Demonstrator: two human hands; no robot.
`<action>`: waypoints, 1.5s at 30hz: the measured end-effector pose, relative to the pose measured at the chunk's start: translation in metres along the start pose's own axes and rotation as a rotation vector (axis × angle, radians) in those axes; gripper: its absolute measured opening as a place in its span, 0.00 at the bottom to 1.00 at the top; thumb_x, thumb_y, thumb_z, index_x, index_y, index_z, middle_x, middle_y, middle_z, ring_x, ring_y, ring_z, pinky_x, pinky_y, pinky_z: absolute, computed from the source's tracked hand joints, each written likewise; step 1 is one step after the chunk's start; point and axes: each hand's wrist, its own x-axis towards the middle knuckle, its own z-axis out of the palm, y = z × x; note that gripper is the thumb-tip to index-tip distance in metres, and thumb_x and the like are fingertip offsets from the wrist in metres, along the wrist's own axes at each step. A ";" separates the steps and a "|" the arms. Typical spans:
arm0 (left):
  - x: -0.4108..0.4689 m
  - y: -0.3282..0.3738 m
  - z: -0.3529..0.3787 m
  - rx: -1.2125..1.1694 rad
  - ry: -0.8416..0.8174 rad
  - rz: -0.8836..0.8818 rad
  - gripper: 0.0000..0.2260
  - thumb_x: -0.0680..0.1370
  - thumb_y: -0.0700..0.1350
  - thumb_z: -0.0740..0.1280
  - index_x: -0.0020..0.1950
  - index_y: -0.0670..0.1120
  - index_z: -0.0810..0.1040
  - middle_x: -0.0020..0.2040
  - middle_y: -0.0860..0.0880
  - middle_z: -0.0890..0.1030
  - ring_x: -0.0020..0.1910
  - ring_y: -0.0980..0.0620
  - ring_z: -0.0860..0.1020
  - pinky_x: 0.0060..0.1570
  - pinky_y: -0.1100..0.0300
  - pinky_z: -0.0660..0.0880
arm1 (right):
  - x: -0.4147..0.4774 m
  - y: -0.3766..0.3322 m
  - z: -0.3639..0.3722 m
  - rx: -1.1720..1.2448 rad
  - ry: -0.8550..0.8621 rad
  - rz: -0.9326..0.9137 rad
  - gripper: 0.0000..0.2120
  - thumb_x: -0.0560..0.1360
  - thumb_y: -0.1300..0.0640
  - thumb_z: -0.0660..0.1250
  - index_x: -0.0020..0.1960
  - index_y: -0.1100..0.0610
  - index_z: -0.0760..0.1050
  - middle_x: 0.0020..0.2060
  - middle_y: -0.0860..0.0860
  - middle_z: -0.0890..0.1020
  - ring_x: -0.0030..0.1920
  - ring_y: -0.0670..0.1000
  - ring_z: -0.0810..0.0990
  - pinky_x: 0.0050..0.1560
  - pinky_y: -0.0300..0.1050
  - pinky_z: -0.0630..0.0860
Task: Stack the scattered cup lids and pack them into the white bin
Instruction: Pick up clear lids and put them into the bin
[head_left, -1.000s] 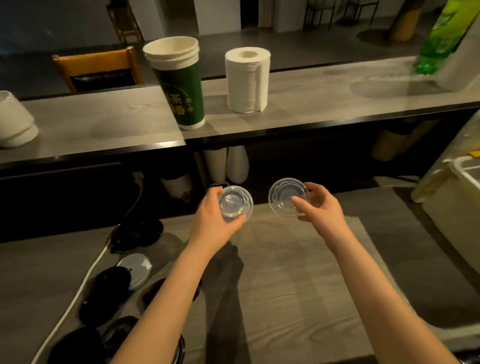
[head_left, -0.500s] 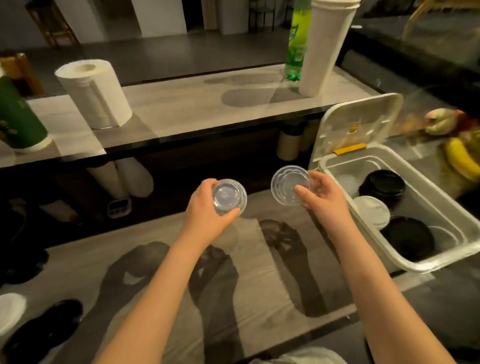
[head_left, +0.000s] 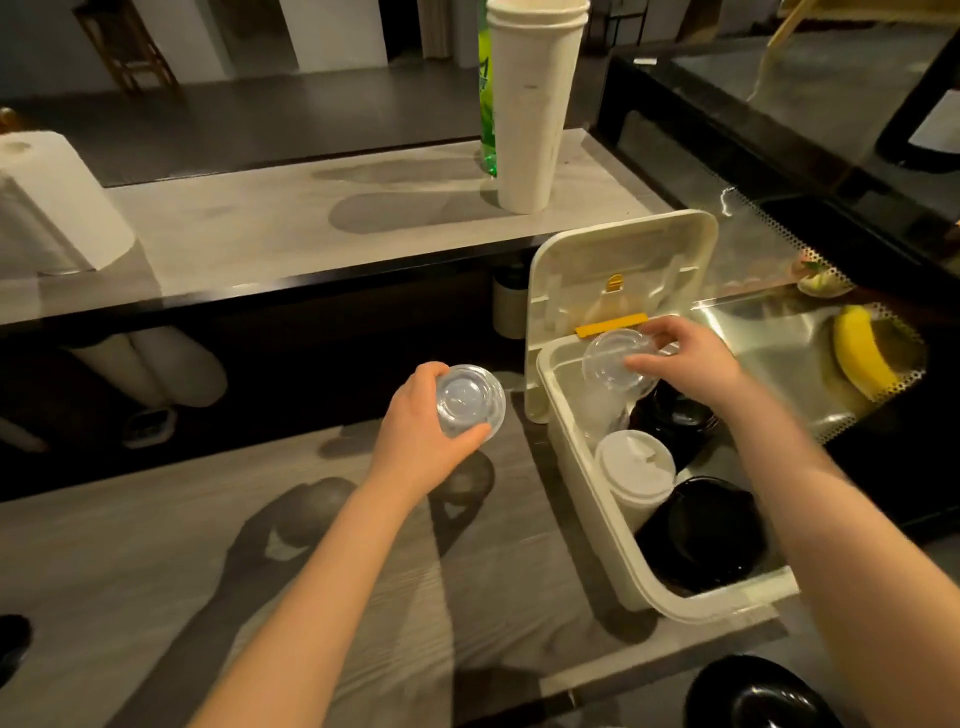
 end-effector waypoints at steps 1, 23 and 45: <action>0.000 0.005 0.004 -0.002 -0.002 -0.003 0.29 0.69 0.50 0.75 0.65 0.49 0.65 0.54 0.57 0.67 0.54 0.58 0.67 0.50 0.63 0.65 | 0.007 0.003 -0.001 -0.034 -0.057 0.004 0.22 0.70 0.57 0.74 0.61 0.59 0.74 0.48 0.50 0.76 0.48 0.50 0.74 0.49 0.41 0.68; -0.005 0.032 0.020 0.009 0.019 -0.022 0.29 0.69 0.50 0.75 0.65 0.50 0.65 0.54 0.57 0.67 0.54 0.58 0.68 0.49 0.63 0.66 | 0.043 0.024 0.031 -0.618 -0.544 0.017 0.18 0.82 0.52 0.53 0.70 0.55 0.68 0.68 0.54 0.72 0.67 0.56 0.69 0.67 0.48 0.64; 0.007 0.061 0.026 -0.048 0.140 0.198 0.27 0.68 0.53 0.76 0.62 0.50 0.69 0.54 0.54 0.74 0.53 0.58 0.72 0.49 0.67 0.69 | -0.041 -0.067 0.006 0.186 -0.363 -0.350 0.21 0.75 0.50 0.66 0.67 0.48 0.70 0.59 0.44 0.77 0.56 0.40 0.77 0.54 0.34 0.73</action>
